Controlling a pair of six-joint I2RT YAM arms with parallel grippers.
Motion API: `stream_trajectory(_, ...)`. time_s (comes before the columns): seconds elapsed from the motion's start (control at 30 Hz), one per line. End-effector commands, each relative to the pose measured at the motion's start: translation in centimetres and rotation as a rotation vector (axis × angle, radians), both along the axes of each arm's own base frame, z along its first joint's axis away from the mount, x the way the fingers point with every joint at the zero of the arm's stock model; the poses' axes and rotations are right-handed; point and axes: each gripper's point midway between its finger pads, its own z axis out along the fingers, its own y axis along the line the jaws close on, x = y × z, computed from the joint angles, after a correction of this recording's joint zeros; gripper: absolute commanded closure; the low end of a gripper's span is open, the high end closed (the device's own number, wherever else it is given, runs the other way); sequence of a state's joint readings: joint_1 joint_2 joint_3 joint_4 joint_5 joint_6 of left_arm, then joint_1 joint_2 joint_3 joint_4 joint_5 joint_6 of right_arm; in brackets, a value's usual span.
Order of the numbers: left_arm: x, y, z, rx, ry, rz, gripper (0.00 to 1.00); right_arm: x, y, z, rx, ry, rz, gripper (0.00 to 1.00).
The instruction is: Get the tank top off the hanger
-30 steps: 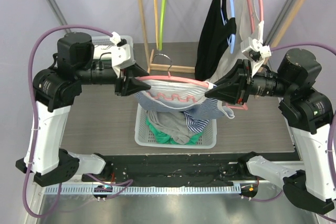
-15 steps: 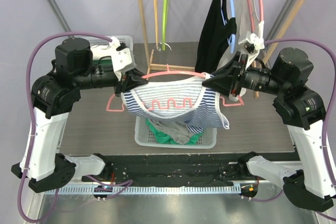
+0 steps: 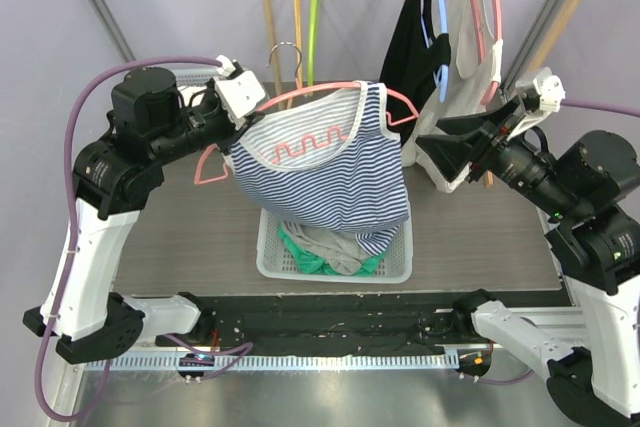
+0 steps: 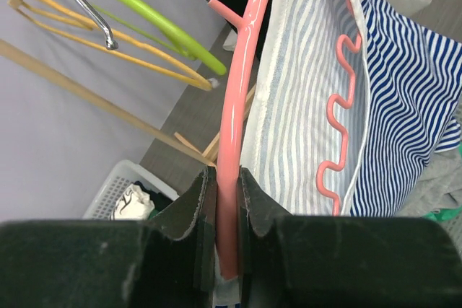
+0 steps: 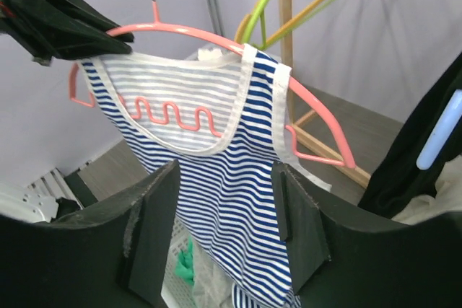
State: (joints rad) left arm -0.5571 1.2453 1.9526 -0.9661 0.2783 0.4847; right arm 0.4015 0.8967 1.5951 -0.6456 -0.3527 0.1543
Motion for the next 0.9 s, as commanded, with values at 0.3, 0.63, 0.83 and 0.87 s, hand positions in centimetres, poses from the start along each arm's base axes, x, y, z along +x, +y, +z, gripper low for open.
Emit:
stream_trajectory(0.3, -2.3, 0.3, 4.1, -0.086, -0.122, -0.046, 1.0, 3.1, 3.3, -0.1, 0.216, 0.084, 0.08, 0.51)
stream_trajectory(0.63, -3.8, -0.2, 3.2, -0.081, -0.07, -0.111, 0.98, 4.7, 4.4, -0.5, 0.26, 0.102, 0.1, 0.52)
stream_trajectory(0.83, -3.8, -0.4, 2.8, -0.078, -0.053, -0.119, 0.98, 4.8, 5.1, -0.6, 0.285, 0.112, 0.142, 0.55)
stream_trajectory(0.87, -3.8, -0.4, 2.8, -0.08, -0.051, -0.122, 0.98, 4.8, 5.2, -0.6, 0.291, 0.111, 0.147, 0.55)
